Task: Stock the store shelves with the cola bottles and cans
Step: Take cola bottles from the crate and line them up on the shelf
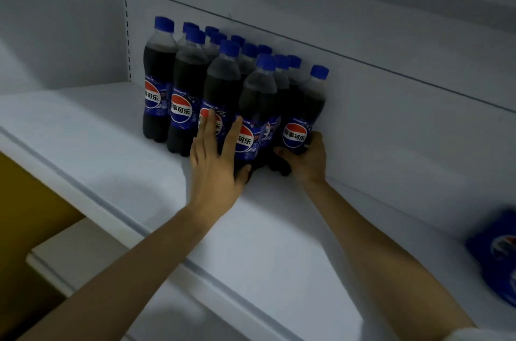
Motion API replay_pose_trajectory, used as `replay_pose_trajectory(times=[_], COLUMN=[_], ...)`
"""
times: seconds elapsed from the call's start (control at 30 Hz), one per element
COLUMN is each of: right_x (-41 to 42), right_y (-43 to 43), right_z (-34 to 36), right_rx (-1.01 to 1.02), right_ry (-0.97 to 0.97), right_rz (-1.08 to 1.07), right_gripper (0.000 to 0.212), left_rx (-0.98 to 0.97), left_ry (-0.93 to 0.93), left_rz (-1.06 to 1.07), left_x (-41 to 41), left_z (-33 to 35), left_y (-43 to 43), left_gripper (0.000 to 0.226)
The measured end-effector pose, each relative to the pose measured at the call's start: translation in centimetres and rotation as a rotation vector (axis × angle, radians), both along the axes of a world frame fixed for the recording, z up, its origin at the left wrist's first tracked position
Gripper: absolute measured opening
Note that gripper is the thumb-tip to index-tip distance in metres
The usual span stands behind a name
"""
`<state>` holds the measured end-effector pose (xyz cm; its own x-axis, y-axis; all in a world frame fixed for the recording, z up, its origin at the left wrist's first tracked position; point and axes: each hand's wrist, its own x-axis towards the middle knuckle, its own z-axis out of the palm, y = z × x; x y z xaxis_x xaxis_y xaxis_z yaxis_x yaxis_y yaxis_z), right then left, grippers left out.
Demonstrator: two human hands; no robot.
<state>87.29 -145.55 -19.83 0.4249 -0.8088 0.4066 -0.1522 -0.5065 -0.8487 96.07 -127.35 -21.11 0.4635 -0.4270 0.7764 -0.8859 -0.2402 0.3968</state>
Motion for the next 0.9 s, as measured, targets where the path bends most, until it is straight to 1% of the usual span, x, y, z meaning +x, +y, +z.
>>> replay_pose_trajectory(times=[0.23, 0.5, 0.6, 0.67, 0.8, 0.87, 0.9], right_x=[0.0, 0.0, -0.6, -0.9, -0.8, -0.8, -0.9], right_y=[-0.2, -1.4, -1.6, -1.6, -1.6, -1.2, -0.8], right_z=[-0.1, 0.7, 0.2, -0.5, -0.8, -0.4, -0.3], right_rx=[-0.064, -0.052, -0.055, -0.055, -0.033, 0.028, 0.095], right_ry=[0.011, 0.076, 0.116, 0.150, 0.202, 0.173, 0.118], right_rz=[-0.019, -0.045, -0.027, -0.033, -0.049, -0.059, -0.091], right_gripper=[0.069, 0.077, 0.082, 0.080, 0.074, 0.080, 0.084], left_rx=[0.003, 0.011, 0.008, 0.003, 0.017, 0.023, 0.024], left_ry=[0.013, 0.011, -0.007, -0.015, -0.016, -0.015, -0.012], left_rz=[-0.012, -0.013, 0.002, 0.012, 0.030, 0.035, 0.031], left_x=[0.0, 0.2, 0.2, 0.5, 0.6, 0.7, 0.7], left_z=[-0.1, -0.2, -0.4, -0.6, -0.7, -0.6, -0.6], left_y=[-0.1, 0.0, -0.1, -0.1, -0.1, 0.1, 0.1], left_gripper=[0.088, 0.087, 0.088, 0.090, 0.092, 0.091, 0.091])
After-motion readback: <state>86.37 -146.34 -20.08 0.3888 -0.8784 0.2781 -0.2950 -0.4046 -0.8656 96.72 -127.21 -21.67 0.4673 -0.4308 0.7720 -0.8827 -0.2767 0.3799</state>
